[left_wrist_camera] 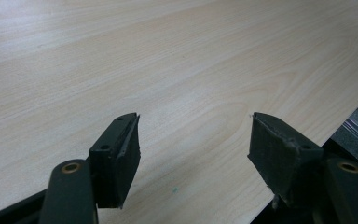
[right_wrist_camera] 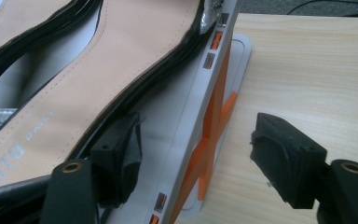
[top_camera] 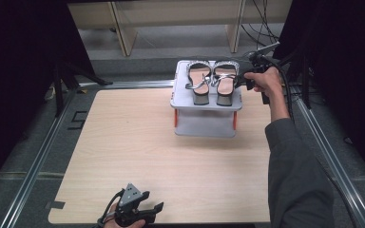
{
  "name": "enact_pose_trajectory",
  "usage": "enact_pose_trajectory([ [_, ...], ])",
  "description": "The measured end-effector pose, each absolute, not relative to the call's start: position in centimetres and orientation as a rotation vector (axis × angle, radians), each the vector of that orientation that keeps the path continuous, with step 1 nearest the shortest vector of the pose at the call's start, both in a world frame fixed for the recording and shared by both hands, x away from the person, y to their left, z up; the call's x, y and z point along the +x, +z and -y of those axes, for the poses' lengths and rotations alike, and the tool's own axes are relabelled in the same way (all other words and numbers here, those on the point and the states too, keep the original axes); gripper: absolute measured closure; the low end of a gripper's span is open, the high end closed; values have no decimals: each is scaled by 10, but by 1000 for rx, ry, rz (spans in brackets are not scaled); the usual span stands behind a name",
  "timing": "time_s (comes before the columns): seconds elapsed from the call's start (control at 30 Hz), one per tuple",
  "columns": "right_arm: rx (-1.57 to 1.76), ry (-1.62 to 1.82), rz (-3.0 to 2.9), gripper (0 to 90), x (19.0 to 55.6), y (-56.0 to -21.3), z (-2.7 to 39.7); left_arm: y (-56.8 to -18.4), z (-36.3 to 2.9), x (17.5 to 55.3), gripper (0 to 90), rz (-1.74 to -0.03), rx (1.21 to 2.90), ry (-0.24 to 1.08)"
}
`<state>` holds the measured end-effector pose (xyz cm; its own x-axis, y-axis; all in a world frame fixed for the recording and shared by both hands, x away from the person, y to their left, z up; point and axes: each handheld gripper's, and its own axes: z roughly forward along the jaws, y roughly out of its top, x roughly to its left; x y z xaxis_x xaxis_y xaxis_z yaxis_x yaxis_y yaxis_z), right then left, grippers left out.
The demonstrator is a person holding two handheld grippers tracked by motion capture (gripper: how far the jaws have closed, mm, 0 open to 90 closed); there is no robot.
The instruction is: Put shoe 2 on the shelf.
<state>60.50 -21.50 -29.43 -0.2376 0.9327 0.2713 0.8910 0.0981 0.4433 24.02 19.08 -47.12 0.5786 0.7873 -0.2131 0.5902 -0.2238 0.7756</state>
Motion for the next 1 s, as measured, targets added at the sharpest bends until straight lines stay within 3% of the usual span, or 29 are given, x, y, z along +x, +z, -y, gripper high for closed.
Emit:
enact_pose_trajectory([
  [0.33,1858,802,-2264,331,603,-293,209,-470,-192,240,328,-1115,1937,285],
  [0.5,1850,838,-2246,266,595,-288,218,-471,-192,241,328,-1103,1919,282],
  [1.0,1587,977,-2354,255,514,-289,246,-472,-193,244,315,-1133,1935,290],
])
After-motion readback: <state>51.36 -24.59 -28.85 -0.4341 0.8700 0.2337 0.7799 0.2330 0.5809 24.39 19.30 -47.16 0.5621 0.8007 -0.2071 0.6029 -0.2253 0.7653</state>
